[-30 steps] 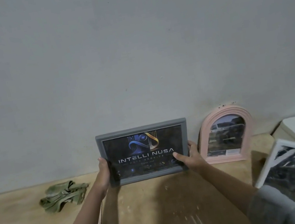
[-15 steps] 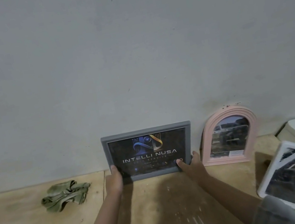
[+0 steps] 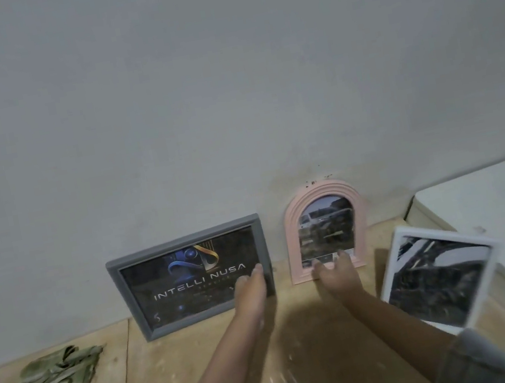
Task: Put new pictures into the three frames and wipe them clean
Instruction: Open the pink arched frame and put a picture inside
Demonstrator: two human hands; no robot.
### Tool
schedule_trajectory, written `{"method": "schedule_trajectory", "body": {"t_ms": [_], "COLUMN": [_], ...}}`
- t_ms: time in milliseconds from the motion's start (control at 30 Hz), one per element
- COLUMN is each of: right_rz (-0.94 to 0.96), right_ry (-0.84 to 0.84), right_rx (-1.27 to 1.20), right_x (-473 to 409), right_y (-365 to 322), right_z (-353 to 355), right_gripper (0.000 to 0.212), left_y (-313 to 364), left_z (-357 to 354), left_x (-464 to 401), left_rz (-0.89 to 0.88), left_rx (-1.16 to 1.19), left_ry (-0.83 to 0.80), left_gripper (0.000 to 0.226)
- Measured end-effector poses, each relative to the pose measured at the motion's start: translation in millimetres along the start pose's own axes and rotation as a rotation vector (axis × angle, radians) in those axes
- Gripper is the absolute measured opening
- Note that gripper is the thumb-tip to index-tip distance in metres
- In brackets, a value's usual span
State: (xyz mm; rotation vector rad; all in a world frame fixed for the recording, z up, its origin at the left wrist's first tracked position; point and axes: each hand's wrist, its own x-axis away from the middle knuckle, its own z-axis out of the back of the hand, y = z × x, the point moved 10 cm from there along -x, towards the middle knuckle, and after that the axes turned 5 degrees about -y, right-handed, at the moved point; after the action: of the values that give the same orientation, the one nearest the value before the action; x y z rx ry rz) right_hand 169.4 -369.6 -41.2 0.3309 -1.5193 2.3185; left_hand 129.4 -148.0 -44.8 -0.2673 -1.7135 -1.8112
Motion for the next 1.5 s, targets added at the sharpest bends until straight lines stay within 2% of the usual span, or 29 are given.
{"method": "schedule_trajectory", "body": {"t_ms": [100,200,333,500,600,800,933,1033,1133,1200,1267,1333,1400,1500], "right_rz": [0.048,0.069,-0.009,-0.079,-0.069,-0.024,0.054,0.204,0.481,0.636,0.764,0.914,1.068,1.160], "right_ry": [0.019,0.043,0.065,0.066,0.079,0.028,-0.041,-0.037,0.062,0.046,0.016,-0.010,-0.095,-0.151], "right_rx": [-0.015,0.015,-0.074,-0.194,-0.166,-0.162,-0.192,-0.073,0.070,0.093,0.145,0.165,0.176,0.396], "right_x": [-21,-42,-52,-76,-76,-57,-29,7,48,70,93,117,150,183], "right_y": [-6,-10,-20,-18,-23,-33,-49,-67,-89,-95,-98,-97,-92,-59], "right_z": [24,43,65,77,81,77,69,71,80,78,73,69,54,21], "right_gripper": [0.067,0.088,0.098,0.087,0.079,0.082,0.082,0.070,0.048,0.032,0.023,0.026,0.021,0.021], "left_y": [30,58,81,87,84,104,111,107,95,81,66,55,34,-3], "left_z": [-41,-75,-100,-109,-110,-98,-71,-43,-6,18,27,23,23,29], "left_x": [1,1,-6,-28,-36,-1,22,42,57,61,74,90,105,121], "left_rz": [-0.098,-0.187,-0.210,-0.160,-0.145,-0.266,-0.342,-0.350,-0.343,-0.290,-0.236,-0.222,-0.144,-0.013], "left_rx": [-0.082,-0.119,-0.150,-0.133,-0.159,-0.277,-0.278,-0.175,-0.019,0.069,0.223,0.393,0.525,0.672], "left_ry": [-0.023,-0.017,0.043,0.105,0.119,0.219,0.278,0.279,0.295,0.300,0.233,0.120,0.018,-0.090], "left_gripper": [0.057,0.061,0.061,0.050,0.044,0.057,0.077,0.070,0.091,0.092,0.079,0.068,0.061,0.050]}}
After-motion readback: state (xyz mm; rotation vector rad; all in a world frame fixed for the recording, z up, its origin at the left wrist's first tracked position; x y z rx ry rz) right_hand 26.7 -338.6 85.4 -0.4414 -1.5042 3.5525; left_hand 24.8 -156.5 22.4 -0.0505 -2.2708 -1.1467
